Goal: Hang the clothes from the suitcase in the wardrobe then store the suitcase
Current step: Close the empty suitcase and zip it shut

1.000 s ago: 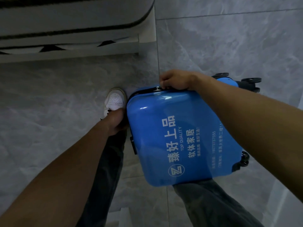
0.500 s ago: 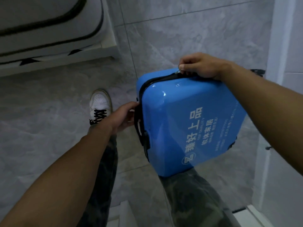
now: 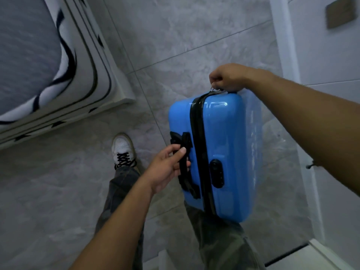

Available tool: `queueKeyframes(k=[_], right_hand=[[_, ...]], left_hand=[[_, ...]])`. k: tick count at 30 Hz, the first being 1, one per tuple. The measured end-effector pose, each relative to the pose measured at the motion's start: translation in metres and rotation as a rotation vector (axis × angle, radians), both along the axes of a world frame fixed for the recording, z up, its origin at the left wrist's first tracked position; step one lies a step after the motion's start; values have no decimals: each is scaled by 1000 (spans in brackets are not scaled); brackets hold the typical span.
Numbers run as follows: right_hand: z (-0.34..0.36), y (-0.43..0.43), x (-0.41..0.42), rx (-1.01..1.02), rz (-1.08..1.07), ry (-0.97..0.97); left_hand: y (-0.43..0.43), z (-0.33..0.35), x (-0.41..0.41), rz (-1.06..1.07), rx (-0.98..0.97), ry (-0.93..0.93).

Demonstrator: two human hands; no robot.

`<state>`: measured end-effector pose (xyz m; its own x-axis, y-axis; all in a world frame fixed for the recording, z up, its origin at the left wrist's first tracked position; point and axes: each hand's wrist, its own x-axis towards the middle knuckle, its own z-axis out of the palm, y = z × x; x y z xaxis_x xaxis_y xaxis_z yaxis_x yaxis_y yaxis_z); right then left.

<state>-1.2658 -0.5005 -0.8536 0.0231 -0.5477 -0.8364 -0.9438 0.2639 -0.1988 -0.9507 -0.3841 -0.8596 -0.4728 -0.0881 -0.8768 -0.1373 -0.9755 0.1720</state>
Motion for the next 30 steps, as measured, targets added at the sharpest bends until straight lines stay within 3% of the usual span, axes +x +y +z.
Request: queueKeyframes(k=[8,19,30], right_hand=[[39,-16,-34,74,55,32],[82,32,-49,-307,123,-23],[97,118,-77,-523,-5,5]], left_hand=[[4,59,-75,50,-9,49],[34,84,-151,111,-83,-97],[55,91,-180,39,-161,-195]])
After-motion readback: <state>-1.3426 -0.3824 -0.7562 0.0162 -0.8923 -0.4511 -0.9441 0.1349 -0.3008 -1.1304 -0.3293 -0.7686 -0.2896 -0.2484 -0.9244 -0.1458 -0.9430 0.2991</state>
